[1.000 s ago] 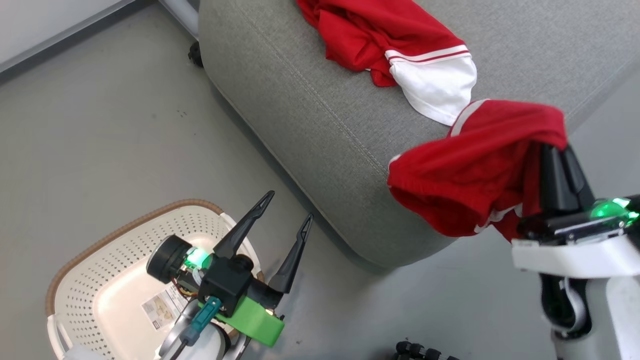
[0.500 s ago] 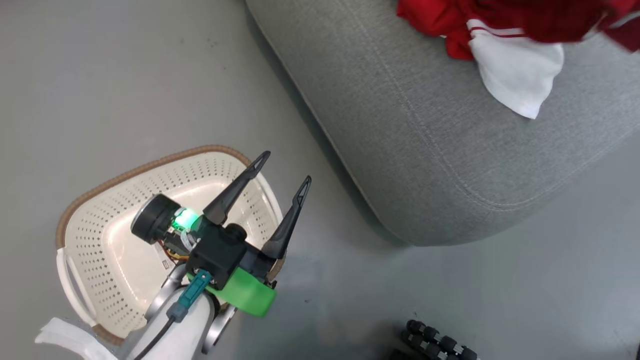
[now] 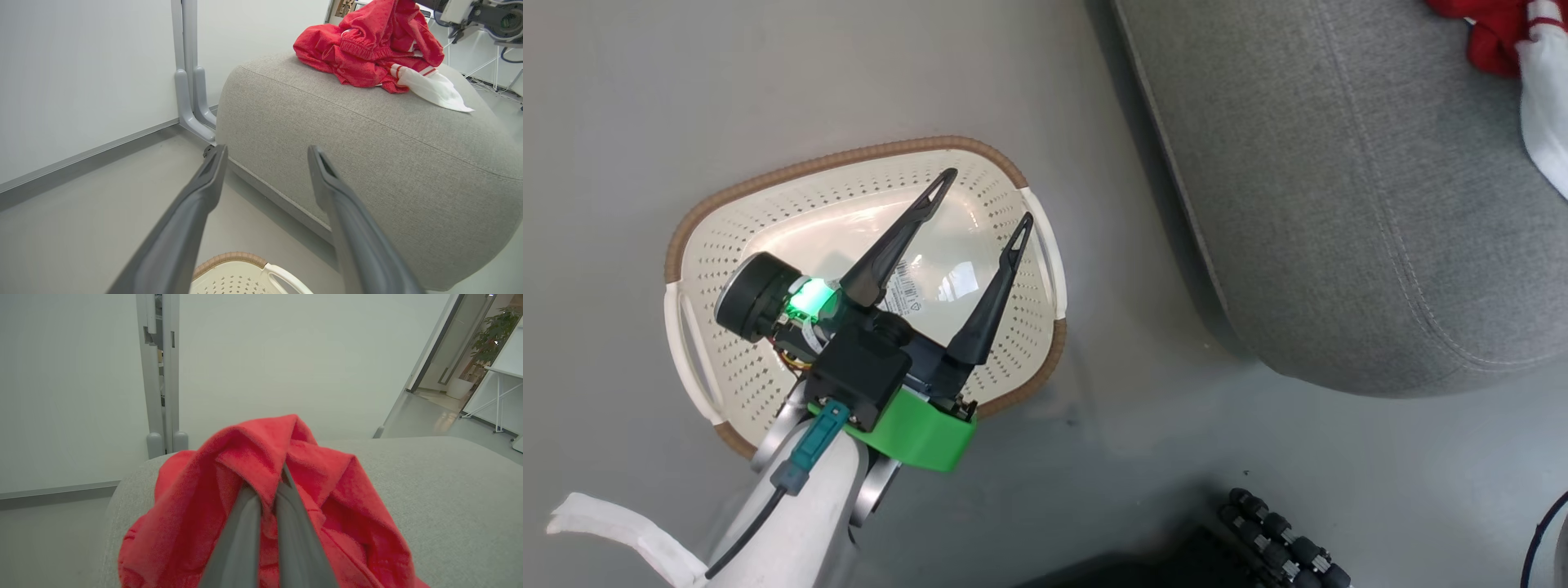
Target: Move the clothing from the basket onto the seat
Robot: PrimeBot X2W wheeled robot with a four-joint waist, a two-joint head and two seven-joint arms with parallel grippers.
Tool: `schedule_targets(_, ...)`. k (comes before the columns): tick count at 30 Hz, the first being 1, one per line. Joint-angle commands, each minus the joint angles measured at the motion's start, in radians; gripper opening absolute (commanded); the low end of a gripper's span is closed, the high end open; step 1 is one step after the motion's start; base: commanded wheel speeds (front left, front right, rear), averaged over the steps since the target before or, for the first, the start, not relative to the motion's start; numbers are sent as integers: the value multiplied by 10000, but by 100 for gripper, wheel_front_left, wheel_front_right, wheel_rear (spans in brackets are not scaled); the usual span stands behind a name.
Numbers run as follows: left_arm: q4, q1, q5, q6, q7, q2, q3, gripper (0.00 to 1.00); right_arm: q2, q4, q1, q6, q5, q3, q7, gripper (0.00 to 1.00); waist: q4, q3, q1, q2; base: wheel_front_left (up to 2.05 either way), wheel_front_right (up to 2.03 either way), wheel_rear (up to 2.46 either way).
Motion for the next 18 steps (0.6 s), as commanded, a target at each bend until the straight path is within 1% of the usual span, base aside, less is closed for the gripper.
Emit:
schedule_targets(1, -66, -199, -19, -12, -3, -27, 37, 100, 105, 90, 243, -13, -149, -160, -12, 79, 416, 323, -2, -1, 0, 0, 0)
schedule_targets(2, -75, -195, -6, -14, -3, -44, 71, 100, 253, 30, 351, -13, -251, -244, -12, 100, 413, 256, -2, -1, 0, 0, 0)
schedule_targets(5, -63, -78, -88, -22, -3, -152, 106, 100, 599, -302, 984, -14, -452, -400, -12, 100, 378, -47, -2, -1, 0, 0, 0)
schedule_targets(8, 61, 195, -299, -43, -3, -302, 128, 100, 949, -978, 1743, -14, -712, -290, -12, 100, 328, -570, -2, -1, 0, 0, 0)
schedule_targets(11, 208, 417, -453, -57, -3, -468, 151, 100, 1133, -1545, 2604, -13, -748, -114, -12, 100, 356, -1228, -2, -1, 0, 0, 0)
schedule_targets(18, 184, 1249, -536, 343, -3, -1111, 872, 100, 1338, -2760, 4604, -13, -801, 929, -10, 100, 773, -2996, -2, -1, 0, 0, 0)
